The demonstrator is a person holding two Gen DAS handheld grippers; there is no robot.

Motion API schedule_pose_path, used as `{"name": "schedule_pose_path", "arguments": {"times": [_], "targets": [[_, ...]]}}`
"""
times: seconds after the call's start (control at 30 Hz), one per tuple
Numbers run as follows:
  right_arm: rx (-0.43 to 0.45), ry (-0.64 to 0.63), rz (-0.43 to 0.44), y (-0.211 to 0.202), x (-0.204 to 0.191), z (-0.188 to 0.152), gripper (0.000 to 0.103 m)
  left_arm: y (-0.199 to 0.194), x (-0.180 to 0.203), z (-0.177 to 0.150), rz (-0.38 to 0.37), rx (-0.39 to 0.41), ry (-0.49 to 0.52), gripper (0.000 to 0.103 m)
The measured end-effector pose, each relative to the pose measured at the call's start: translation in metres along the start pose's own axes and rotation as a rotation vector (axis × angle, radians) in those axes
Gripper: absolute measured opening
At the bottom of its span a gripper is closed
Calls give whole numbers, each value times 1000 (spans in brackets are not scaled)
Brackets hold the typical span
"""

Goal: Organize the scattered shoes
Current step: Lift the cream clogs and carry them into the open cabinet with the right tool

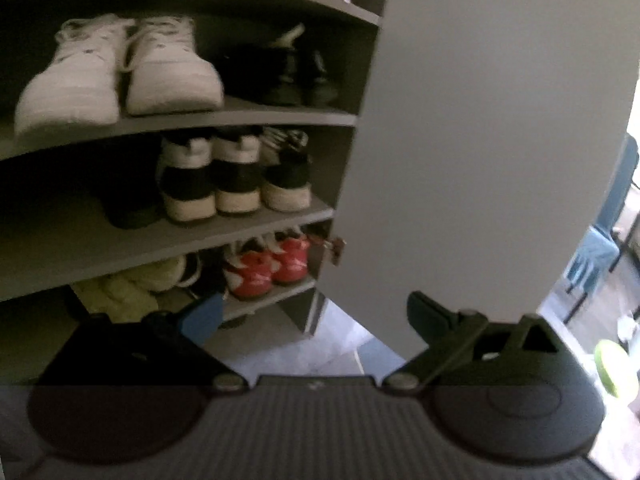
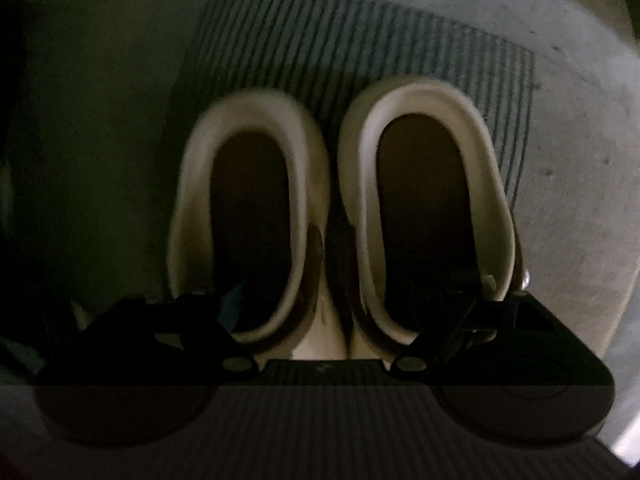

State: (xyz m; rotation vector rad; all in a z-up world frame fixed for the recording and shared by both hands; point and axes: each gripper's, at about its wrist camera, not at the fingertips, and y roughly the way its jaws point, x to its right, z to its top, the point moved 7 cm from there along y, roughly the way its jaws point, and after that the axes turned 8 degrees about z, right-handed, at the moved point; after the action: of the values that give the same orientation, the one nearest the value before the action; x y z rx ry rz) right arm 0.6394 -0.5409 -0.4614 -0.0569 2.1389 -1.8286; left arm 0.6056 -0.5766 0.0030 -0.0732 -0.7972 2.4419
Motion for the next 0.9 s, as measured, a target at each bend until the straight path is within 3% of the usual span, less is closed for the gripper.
{"name": "schedule_pose_path", "arguments": {"times": [0.1, 0.2, 0.23, 0.27, 0.33, 0.43, 0.6, 0.67, 0.77, 0.9], "targets": [[-69, -1, -59, 17, -3, 0, 76, 2, 0, -6, 7, -9, 3, 99], [-66, 15, -47, 15, -1, 7, 60, 9, -3, -13, 18, -39, -20, 99], [-50, 16, -40, 10, 0, 8, 39, 9, -5, -15, 11, -48, -32, 99], [-34, 22, -32, 6, 1, 9, 30, 8, -6, -15, 17, -44, -24, 99], [-2, 34, -21, 1, 0, 6, 29, 7, -8, -15, 31, -32, -10, 99], [95, 10, -73, -14, -5, 8, 28, 10, -15, -12, 61, -25, -7, 99], [296, 78, -2, -59, -4, 30, 27, 2, -32, -4, 85, -19, -64, 99], [385, 95, 36, -82, -9, 39, 27, -9, -41, 0, 134, 19, -55, 99], [531, 60, 53, -124, -38, 48, 27, -22, -53, 6, 201, 63, -53, 99], [703, 13, 110, -175, -84, 56, 27, -40, -73, 16, 238, 75, -140, 99]]}}
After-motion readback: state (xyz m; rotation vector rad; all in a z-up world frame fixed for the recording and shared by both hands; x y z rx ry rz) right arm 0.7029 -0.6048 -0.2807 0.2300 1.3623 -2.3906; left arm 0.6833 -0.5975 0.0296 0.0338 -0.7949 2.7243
